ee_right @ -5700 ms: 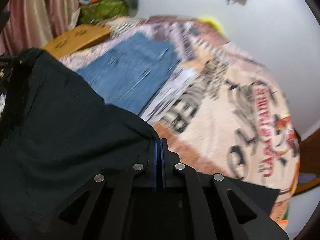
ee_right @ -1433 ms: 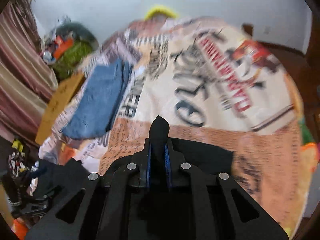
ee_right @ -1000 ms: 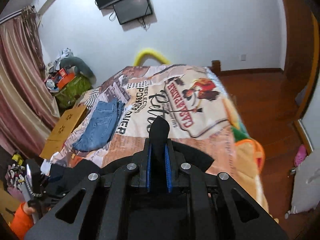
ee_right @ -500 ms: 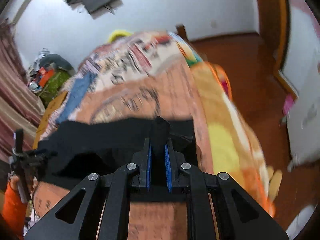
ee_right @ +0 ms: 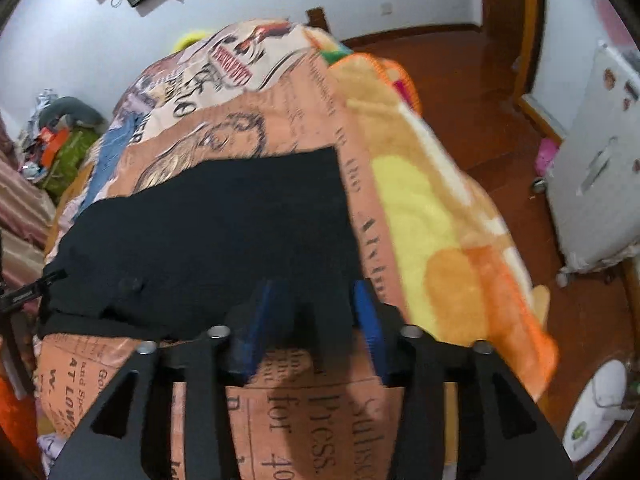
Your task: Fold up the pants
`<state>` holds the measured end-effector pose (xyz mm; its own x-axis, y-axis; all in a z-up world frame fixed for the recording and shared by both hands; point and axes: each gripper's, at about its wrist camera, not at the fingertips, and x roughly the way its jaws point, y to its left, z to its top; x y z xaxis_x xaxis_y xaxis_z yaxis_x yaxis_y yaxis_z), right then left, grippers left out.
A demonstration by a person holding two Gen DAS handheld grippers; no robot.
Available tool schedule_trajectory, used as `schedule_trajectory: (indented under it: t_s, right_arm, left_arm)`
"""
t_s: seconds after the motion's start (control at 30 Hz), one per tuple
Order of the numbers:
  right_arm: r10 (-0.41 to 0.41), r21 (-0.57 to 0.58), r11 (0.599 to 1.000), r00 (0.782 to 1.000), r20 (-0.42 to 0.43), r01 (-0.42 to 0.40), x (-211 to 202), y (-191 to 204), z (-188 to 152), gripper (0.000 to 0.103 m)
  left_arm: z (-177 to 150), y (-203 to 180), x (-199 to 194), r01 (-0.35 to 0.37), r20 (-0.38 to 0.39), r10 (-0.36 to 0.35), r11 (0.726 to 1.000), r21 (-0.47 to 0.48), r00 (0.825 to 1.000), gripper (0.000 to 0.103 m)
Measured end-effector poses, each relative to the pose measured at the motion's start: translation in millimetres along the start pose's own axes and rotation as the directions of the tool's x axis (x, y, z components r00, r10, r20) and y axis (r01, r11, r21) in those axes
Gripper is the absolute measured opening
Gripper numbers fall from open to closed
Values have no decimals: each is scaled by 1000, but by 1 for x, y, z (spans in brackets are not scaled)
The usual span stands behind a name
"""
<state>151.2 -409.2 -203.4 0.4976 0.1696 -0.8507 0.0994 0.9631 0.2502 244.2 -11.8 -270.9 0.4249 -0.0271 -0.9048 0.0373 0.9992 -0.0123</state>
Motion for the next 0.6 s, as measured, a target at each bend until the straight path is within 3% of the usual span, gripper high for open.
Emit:
schedule_trajectory:
  t_s: [0.17,0.3,0.5,0.6]
  right_arm:
    - [4,-58,998,999,46,-2,-15,22,25,44]
    - [38,-146,989,997,69,-28,-11,62,47,44]
    - [120,-302,949,991,64,-95,12,142,76,44]
    - [175,-374,915,984,28,-152,30,188,84,44]
  left_arm:
    - [0,28,-28,-65,91,65,998,-3,994,93]
    - [2,73,-47,-89,147,98,994,-63,984,93]
    - [2,149,-52,-134,150,160,976,-173,976,93]
    - [-2,181,-45,-127,136,158,969,-213,978,93]
